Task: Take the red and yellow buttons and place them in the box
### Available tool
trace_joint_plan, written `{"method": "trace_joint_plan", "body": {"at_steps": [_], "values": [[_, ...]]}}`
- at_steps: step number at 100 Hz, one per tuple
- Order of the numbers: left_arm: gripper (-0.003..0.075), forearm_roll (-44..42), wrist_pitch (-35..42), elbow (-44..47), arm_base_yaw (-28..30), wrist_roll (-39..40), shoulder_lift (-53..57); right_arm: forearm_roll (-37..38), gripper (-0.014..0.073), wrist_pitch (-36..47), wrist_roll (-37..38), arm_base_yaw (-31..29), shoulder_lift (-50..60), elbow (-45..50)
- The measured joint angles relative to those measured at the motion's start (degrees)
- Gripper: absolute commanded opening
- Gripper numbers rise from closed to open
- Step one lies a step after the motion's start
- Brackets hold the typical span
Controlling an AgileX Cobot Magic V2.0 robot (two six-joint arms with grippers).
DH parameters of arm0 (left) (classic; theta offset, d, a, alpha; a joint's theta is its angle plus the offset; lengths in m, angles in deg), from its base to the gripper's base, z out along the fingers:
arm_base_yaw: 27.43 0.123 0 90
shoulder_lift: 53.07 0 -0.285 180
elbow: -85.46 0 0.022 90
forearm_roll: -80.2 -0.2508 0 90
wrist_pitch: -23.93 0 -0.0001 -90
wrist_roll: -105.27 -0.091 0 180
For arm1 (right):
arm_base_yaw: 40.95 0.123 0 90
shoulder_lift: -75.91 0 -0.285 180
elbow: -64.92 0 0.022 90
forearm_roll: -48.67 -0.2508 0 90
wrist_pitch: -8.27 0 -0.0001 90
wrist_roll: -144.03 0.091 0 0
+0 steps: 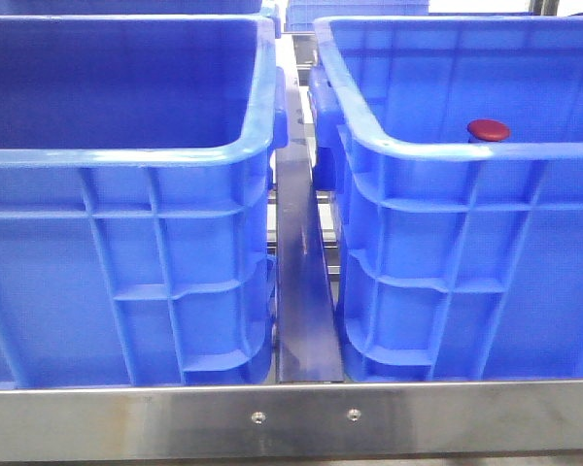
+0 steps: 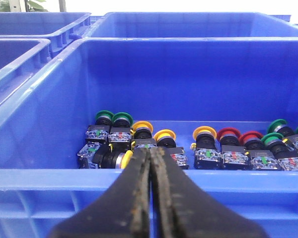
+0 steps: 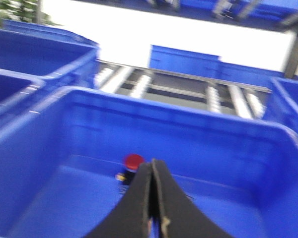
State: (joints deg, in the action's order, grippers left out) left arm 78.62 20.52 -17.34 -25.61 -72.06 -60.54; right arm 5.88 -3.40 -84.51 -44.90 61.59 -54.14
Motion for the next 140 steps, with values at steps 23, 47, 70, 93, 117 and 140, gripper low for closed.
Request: {"method": "trace_joint_plan", "body": {"at_steps": [23,47,70,93,117,140], "values": [[-0.002,0.0,0.0,0.0,0.0,0.0,0.0,35.2,-0.0102,7.3,38.6,0.0,0.0,3.8],[-0.002,0.0,0.0,0.0,0.0,0.0,0.0,48.1,-0.0102,14.3,55.6,0.0,3.8,14.4],[-0.002,0.0,0.0,0.0,0.0,0.0,0.0,48.5,-0.0102,14.2,57.1,0.0,7.0,17.9],[-0.002,0.0,0.0,0.0,0.0,0.0,0.0,48.5,-0.0102,14.2,57.1,0.0,7.0,17.9],[-0.002,0.0,0.0,0.0,0.0,0.0,0.0,48.5,-0.0102,14.2,57.1,0.0,7.0,17.9],[-0.002,0.0,0.0,0.0,0.0,0.0,0.0,48.5,-0.0102,14.1,57.1,0.0,7.0,17.9]]}}
